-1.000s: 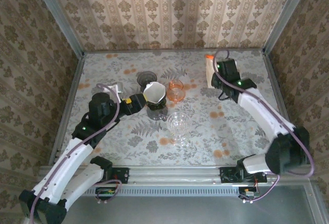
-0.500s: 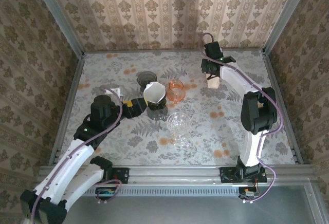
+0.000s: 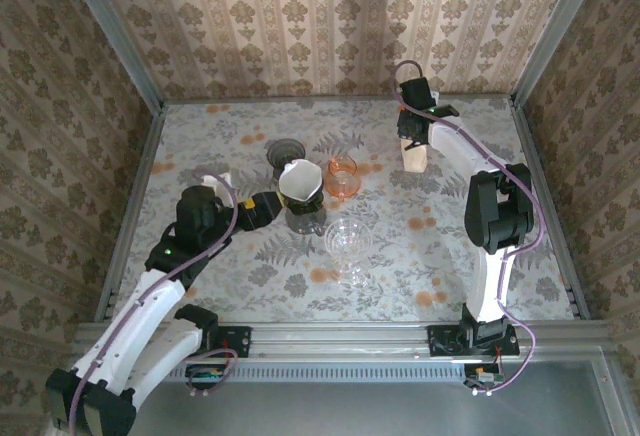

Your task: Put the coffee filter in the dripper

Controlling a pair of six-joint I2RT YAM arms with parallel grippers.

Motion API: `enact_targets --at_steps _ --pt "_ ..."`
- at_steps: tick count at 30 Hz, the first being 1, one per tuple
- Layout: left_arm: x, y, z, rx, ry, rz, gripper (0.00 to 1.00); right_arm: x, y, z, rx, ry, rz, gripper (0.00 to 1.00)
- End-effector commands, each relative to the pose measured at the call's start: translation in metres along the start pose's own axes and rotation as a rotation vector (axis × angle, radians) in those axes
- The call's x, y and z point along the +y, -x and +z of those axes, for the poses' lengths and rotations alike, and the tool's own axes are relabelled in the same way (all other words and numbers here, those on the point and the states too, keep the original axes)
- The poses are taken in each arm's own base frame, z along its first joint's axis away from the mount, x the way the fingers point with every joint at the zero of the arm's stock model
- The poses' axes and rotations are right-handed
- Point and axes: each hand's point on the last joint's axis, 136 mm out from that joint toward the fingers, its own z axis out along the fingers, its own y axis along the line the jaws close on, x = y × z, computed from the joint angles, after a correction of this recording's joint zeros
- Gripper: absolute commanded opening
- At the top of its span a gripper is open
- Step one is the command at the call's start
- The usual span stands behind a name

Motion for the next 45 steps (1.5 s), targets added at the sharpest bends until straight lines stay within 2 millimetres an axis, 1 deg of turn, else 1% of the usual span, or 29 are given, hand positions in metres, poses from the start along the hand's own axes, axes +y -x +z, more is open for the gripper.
enact_targets --at_steps 1,9,18,27,33,36,39,44,45 --pt "-0.001 0.001 0.001 -0.002 -0.021 0.0 0.97 -0.005 0.006 0.005 -0.014 -0.044 0.078 0.24" --pt "0.001 0.0 0.001 0.004 -0.027 -0.005 0.97 -0.003 0.006 0.012 -0.022 -0.057 0.133 0.24" --pt "0.001 -0.001 0.003 0.01 -0.042 -0.013 0.98 -0.001 0.006 0.021 -0.014 -0.065 0.148 0.3" --pt "0.003 -0.003 0.006 0.022 -0.045 -0.02 0.98 -0.001 0.001 0.033 0.003 -0.086 0.144 0.3" --pt "0.005 -0.004 0.009 0.035 -0.039 -0.03 0.98 0.0 0.0 0.036 0.005 -0.088 0.141 0.24" --pt "0.006 -0.005 0.01 0.037 -0.041 -0.034 0.98 0.0 0.003 0.032 -0.006 -0.088 0.13 0.2" --pt "0.007 -0.005 0.01 0.038 -0.04 -0.034 0.98 0.001 0.006 0.029 -0.017 -0.088 0.114 0.13" --pt "0.007 -0.005 0.011 0.039 -0.041 -0.039 0.98 0.0 0.003 0.03 -0.011 -0.094 0.102 0.0" --pt "0.007 -0.006 0.011 0.04 -0.042 -0.039 0.98 -0.001 0.002 0.031 -0.008 -0.096 0.101 0.0"
